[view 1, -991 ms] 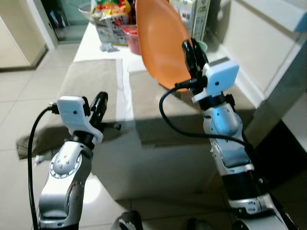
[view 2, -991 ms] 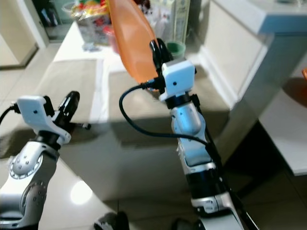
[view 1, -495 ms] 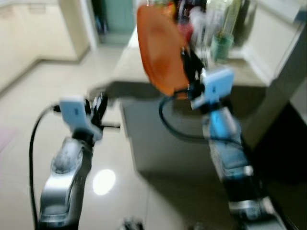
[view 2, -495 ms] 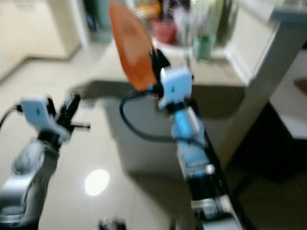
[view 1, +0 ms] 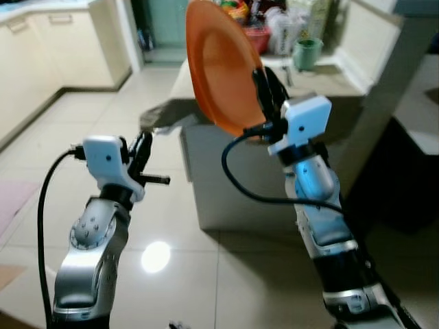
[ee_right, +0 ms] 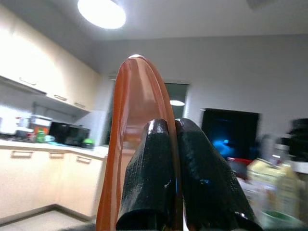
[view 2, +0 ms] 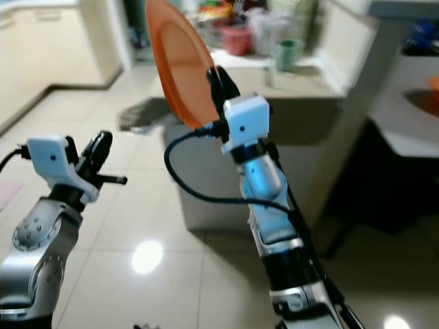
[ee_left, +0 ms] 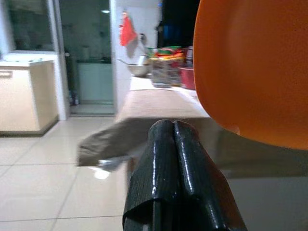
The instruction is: Setting the table
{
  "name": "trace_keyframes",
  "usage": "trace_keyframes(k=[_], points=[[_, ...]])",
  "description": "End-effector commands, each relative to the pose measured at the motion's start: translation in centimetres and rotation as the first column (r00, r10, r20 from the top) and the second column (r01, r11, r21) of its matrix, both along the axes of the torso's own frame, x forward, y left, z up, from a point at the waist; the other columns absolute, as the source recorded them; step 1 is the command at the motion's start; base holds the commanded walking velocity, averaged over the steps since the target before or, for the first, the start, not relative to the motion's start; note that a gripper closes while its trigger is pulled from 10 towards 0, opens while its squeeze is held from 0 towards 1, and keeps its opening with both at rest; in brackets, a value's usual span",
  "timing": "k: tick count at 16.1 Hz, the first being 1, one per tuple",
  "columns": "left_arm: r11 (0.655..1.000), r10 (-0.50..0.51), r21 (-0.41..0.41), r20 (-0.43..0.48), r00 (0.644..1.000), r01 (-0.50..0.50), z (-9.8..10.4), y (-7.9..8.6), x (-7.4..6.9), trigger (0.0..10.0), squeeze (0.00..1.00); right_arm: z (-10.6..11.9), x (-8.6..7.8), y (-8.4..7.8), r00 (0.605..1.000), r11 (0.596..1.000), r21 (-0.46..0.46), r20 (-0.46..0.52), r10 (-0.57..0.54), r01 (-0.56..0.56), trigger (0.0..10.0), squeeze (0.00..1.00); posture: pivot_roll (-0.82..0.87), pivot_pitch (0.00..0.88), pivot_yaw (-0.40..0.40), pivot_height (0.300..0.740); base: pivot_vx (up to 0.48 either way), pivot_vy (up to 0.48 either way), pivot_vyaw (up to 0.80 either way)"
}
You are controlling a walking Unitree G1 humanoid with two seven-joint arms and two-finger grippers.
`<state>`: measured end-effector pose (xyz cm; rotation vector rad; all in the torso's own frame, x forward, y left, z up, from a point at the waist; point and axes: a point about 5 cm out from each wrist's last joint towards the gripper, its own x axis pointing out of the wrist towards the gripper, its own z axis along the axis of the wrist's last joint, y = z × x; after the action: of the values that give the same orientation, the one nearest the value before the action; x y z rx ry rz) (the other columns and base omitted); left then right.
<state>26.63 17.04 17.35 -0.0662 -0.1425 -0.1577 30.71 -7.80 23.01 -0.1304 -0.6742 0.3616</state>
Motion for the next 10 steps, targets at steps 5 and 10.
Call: trace_keyframes(k=[5, 10], points=[[0.999, -0.041, 0.02, -0.01, 0.999, 0.041, -0.17, -0.81, 0.33, 10.0, 0.0, 0.9, -0.1, -0.46, 0.999, 1.0, 0.003, 0.047, -0.021, 0.021, 0.0, 0.09, -0.1, 0.001, 0.093, 0.74, 0.0, -0.464, 0.0], [0.998, -0.045, 0.032, -0.013, 0.999, 0.045, -0.29, -0.91, 0.43, 10.0, 0.0, 0.8, -0.05, -0.39, 0.999, 1.0, -0.001, 0.045, -0.02, 0.02, 0.0, 0.09, -0.1, 0.0, 0.095, 0.74, 0.0, -0.454, 0.0]])
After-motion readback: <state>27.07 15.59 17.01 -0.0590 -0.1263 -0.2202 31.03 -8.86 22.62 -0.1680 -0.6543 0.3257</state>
